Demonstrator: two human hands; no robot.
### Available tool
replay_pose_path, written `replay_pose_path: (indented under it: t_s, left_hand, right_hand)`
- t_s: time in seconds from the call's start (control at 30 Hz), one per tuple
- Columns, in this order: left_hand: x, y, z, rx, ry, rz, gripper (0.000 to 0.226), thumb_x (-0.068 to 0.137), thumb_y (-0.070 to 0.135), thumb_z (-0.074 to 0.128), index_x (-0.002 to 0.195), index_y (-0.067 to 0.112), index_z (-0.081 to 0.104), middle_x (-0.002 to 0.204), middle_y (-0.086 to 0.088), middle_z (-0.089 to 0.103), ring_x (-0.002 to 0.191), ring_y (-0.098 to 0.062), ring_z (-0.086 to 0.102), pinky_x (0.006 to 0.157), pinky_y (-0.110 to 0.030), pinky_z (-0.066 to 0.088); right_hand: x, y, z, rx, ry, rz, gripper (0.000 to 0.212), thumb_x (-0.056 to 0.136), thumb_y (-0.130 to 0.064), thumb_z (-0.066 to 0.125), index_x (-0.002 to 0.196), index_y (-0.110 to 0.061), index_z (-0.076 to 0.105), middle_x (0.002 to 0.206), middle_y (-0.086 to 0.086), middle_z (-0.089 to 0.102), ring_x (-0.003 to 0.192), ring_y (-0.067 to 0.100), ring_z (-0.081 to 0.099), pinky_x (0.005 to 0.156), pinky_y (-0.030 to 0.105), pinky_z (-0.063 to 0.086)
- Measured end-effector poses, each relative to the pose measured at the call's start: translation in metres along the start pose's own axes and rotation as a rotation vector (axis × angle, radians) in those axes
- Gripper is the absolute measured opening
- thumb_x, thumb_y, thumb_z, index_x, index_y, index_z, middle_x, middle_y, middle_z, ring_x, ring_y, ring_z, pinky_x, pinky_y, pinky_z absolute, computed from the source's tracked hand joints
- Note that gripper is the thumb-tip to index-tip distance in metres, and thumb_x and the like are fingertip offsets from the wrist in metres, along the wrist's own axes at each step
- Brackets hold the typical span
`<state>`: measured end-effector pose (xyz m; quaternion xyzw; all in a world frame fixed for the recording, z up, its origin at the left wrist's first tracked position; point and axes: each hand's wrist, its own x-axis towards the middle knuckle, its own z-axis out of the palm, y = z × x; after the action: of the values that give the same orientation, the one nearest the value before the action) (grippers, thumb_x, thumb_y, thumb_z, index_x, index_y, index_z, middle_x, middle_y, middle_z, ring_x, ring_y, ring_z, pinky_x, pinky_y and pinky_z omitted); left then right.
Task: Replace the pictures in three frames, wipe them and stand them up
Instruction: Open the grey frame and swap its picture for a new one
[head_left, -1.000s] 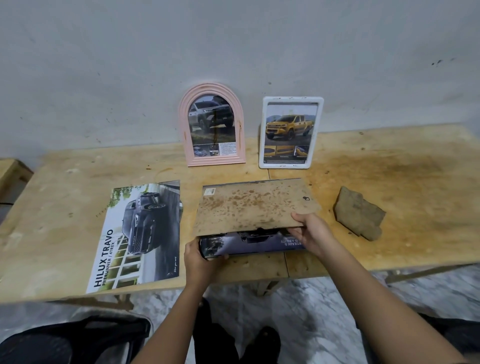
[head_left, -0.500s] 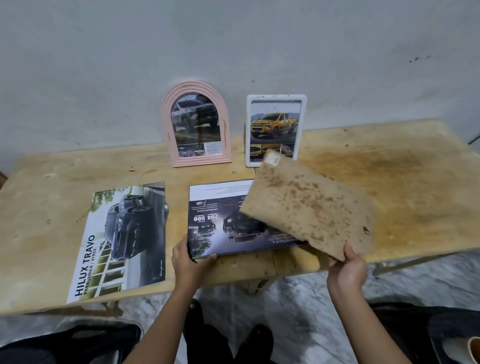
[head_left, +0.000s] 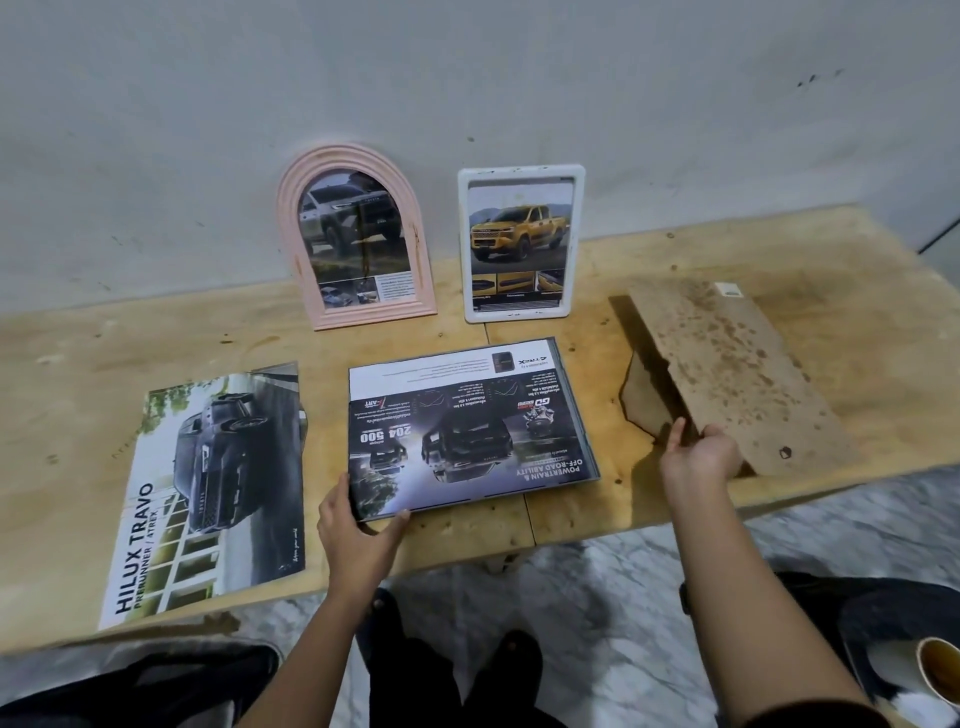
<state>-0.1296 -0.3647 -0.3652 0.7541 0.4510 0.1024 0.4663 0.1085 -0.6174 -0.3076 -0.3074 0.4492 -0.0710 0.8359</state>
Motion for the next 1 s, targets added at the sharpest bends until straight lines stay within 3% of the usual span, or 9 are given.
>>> replay_pose_path:
  t_s: [0.17,0.3,0.43,0.53,0.67,0.73,0.83,0.93,1.0]
  left_hand:
    - [0.002,-0.002,0.002,0.047,0.01,0.009,0.092,0.073,0.028,0.079,0.147,0.017,0.026,0.145,-0.009,0.028,0.135,-0.027,0.025,0.11,-0.043,0.028]
    - [0.004,-0.003,0.002,0.062,0.012,0.007,0.092,0.072,0.026,0.08,0.146,0.016,0.027,0.143,-0.01,0.029,0.133,-0.027,0.027,0.109,-0.041,0.028]
    - [0.006,-0.004,0.002,0.063,0.015,0.006,0.092,0.07,0.026,0.081,0.145,0.016,0.03,0.141,-0.01,0.031,0.131,-0.028,0.029,0.109,-0.041,0.029]
    - [0.006,-0.003,0.001,0.059,0.006,-0.002,0.098,0.065,0.034,0.083,0.145,0.017,0.029,0.142,-0.009,0.031,0.131,-0.028,0.029,0.109,-0.042,0.03]
    - [0.003,0.0,0.0,0.036,-0.011,-0.001,0.102,0.061,0.043,0.08,0.145,0.017,0.029,0.141,-0.009,0.032,0.13,-0.028,0.031,0.108,-0.043,0.031]
    - [0.003,0.002,-0.001,0.027,-0.016,-0.002,0.101,0.061,0.043,0.078,0.146,0.017,0.029,0.14,-0.009,0.033,0.13,-0.028,0.031,0.107,-0.042,0.031]
    - [0.003,0.002,-0.002,0.034,-0.015,-0.012,0.101,0.061,0.038,0.081,0.146,0.016,0.029,0.14,-0.009,0.033,0.13,-0.027,0.031,0.106,-0.04,0.03]
    - [0.004,0.003,-0.001,0.066,-0.022,-0.012,0.097,0.068,0.03,0.082,0.146,0.017,0.027,0.141,-0.009,0.032,0.13,-0.026,0.03,0.105,-0.038,0.03]
    - [0.004,0.005,0.0,0.073,-0.023,-0.018,0.093,0.071,0.027,0.08,0.146,0.017,0.026,0.141,-0.008,0.031,0.13,-0.025,0.03,0.104,-0.037,0.031]
  right_hand:
    - [0.001,-0.006,0.031,-0.115,0.022,-0.024,0.048,0.091,0.004,0.039,0.135,-0.012,0.037,0.128,0.011,0.045,0.094,0.017,0.051,0.055,0.013,0.048]
    - [-0.011,-0.005,0.03,-0.298,0.046,0.03,0.041,0.088,0.007,0.038,0.126,-0.004,0.049,0.087,0.002,0.047,0.071,0.01,0.044,0.051,0.011,0.041]
    - [-0.019,0.015,0.012,-0.658,0.007,-0.084,0.037,0.088,0.003,0.039,0.12,0.004,0.056,0.115,0.011,0.058,0.088,0.019,0.051,0.075,0.023,0.043]
    - [-0.028,0.041,-0.003,-1.04,-0.259,-0.265,0.02,0.088,-0.003,0.048,0.103,-0.007,0.062,0.112,0.012,0.064,0.096,0.022,0.059,0.089,0.035,0.049]
    - [-0.042,0.064,-0.01,-1.61,-0.693,-0.315,0.011,0.084,-0.005,0.054,0.093,-0.011,0.055,0.09,0.007,0.059,0.073,0.016,0.052,0.057,0.024,0.042]
    - [-0.046,0.073,-0.008,-1.745,-0.771,-0.404,0.011,0.079,-0.009,0.057,0.088,-0.011,0.052,0.089,0.009,0.058,0.081,0.022,0.056,0.057,0.025,0.04]
    - [-0.047,0.083,-0.005,-1.899,-0.717,-0.476,0.033,0.078,-0.023,0.061,0.105,-0.008,0.049,0.111,0.017,0.05,0.109,0.033,0.045,0.079,0.033,0.039]
    - [-0.053,0.085,-0.005,-2.05,-0.631,-0.56,0.07,0.076,-0.043,0.068,0.126,-0.003,0.038,0.127,0.019,0.037,0.118,0.033,0.035,0.092,0.038,0.039]
    - [-0.053,0.086,-0.001,-2.129,-0.602,-0.606,0.078,0.073,-0.048,0.071,0.127,-0.003,0.037,0.129,0.018,0.038,0.119,0.032,0.037,0.093,0.038,0.04]
